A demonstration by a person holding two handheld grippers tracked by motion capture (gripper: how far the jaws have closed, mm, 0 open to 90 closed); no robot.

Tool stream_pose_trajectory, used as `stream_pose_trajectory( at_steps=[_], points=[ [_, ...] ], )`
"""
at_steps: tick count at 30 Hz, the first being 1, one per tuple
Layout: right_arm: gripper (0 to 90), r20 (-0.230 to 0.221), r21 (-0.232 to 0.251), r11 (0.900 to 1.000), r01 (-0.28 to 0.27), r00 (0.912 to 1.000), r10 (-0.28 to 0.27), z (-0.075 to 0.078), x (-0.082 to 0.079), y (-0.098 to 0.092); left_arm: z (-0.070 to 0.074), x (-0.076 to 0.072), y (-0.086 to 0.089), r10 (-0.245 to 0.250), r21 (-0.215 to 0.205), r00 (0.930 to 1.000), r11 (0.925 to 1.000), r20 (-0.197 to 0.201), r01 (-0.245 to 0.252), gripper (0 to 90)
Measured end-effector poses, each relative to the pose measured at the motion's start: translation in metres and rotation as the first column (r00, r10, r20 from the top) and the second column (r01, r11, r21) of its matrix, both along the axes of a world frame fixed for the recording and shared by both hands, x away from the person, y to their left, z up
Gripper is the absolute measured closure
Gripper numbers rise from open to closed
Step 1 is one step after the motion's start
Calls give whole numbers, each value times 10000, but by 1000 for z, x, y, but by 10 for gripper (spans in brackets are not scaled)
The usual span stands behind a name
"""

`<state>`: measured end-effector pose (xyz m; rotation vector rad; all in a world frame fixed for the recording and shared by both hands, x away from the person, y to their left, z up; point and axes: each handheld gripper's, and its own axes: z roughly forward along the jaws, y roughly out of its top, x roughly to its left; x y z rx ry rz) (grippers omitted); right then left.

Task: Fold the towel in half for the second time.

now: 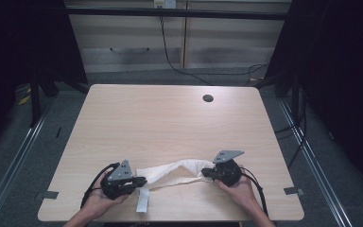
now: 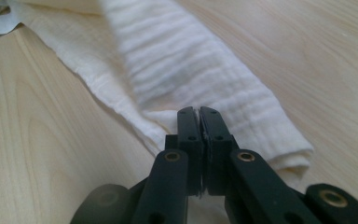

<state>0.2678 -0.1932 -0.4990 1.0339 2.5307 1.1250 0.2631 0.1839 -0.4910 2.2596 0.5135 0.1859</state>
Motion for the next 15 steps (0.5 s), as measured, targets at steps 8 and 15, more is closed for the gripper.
stream_pose_trajectory(
  at_steps=[8, 15],
  points=[
    [884, 140, -189, 9979, 624, 9980, -622, 2, -16, -24, -6, 0, -4, -65, 257, 10000, 9996, -63, 66, 847],
    [884, 174, -15, 9967, 815, 9965, -815, 0, -27, -35, -7, 3, -5, -109, 191, 9999, 9998, -5, 109, 849]
  ],
)
